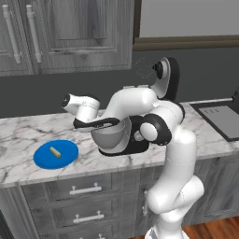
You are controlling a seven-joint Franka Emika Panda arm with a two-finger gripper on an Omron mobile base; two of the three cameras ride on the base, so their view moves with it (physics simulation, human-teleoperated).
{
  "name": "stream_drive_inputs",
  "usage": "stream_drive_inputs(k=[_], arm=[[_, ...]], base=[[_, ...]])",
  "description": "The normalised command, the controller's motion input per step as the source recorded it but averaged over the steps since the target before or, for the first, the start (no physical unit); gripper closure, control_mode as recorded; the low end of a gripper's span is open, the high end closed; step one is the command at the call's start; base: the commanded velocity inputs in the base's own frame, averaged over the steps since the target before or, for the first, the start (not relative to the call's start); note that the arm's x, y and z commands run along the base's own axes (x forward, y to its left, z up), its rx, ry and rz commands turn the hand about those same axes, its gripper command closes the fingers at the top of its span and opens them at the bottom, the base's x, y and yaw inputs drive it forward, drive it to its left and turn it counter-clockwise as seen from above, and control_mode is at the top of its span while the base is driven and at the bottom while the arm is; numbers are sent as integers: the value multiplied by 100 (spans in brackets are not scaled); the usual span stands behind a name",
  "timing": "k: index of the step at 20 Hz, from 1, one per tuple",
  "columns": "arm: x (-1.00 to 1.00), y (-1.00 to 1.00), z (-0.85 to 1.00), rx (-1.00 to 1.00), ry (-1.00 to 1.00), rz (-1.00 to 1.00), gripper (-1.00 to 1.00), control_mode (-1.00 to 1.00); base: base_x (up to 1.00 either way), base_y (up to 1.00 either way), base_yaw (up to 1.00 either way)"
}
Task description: Add butter and sugar cubes to the stand mixer bowl and then turn on the stand mixer to begin making frosting.
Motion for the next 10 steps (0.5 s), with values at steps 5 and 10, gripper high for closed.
stream_drive_inputs(k=[5, 10], arm=[[0, -6, -27, 0, 0, 0, -100, -100], [-19, -4, 3, 0, 0, 0, -100, -100]], base=[[0, 0, 0], [0, 0, 0]])
